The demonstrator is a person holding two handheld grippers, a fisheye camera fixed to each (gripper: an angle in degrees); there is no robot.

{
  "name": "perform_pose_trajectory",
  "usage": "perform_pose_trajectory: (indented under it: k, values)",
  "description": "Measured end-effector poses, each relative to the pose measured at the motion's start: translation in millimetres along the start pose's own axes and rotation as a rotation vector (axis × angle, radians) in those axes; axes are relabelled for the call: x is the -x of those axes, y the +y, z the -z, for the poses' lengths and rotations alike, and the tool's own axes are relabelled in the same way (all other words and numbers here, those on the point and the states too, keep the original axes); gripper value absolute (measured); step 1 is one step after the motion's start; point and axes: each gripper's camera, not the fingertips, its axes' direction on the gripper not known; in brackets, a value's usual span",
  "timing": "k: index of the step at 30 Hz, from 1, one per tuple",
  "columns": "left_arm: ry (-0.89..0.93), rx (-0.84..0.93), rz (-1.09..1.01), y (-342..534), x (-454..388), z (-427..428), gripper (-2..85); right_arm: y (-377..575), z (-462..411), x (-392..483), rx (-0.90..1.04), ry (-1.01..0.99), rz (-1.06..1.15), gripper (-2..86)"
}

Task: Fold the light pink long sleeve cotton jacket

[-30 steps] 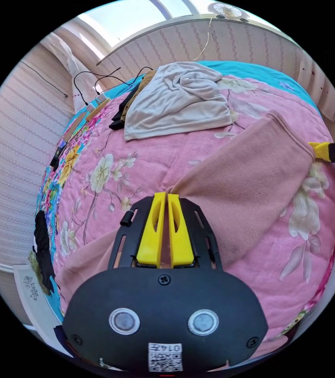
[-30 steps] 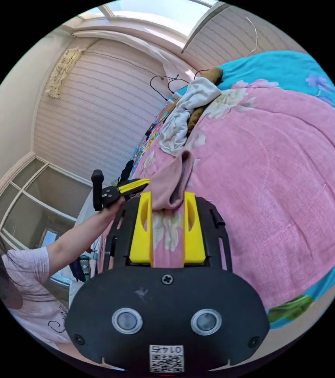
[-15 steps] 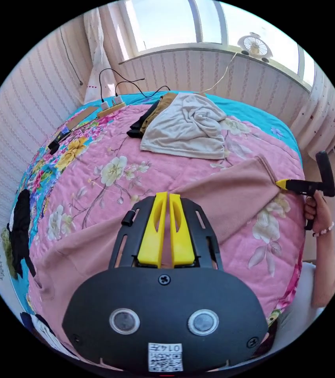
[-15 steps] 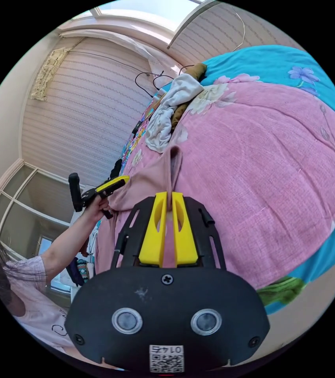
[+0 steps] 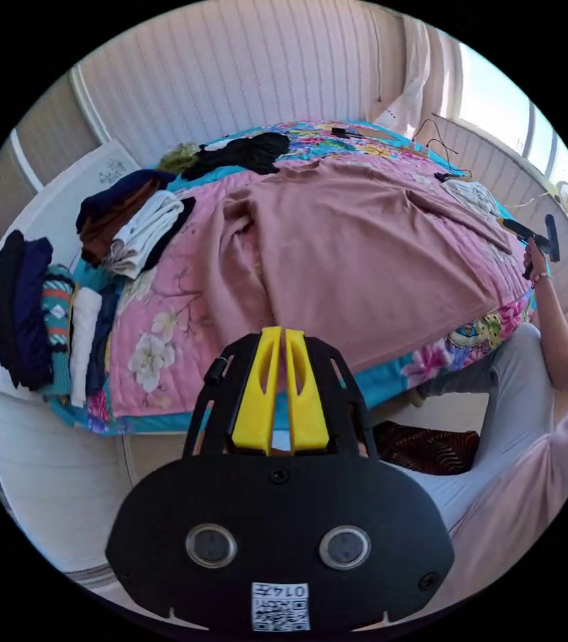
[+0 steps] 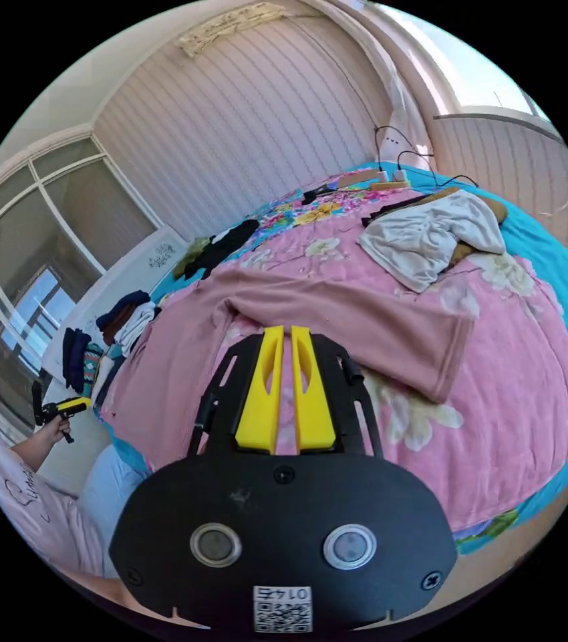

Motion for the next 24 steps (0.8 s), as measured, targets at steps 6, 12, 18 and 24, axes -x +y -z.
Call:
perform_pose_trajectory:
  k: [6, 12, 18, 24]
  values:
    - [0.076, -0.054, 0.177, 35.8, 86.0, -14.7, 2.1, -64.5, -174.2, 237.3, 0.376, -0.327, 0.267, 2.0]
    - [0.115, -0.027, 0.231, -3.7, 137.4, -47.2, 7.1, -78.7, -302.1, 478.9, 0.601, -0.456, 0.551, 5.5]
    - [0.306, -0.031, 0.13, -6.7, 187.8, -45.0, 1.8, -62.4, -403.5, 591.4, 0.676, -0.152, 0.65, 8.3]
    - [0.242, -0.179, 0.104, -1.7, 280.2, 36.6, -0.6, -92.9, -396.6, 649.9, 0.647, -0.299, 0.618, 1.2]
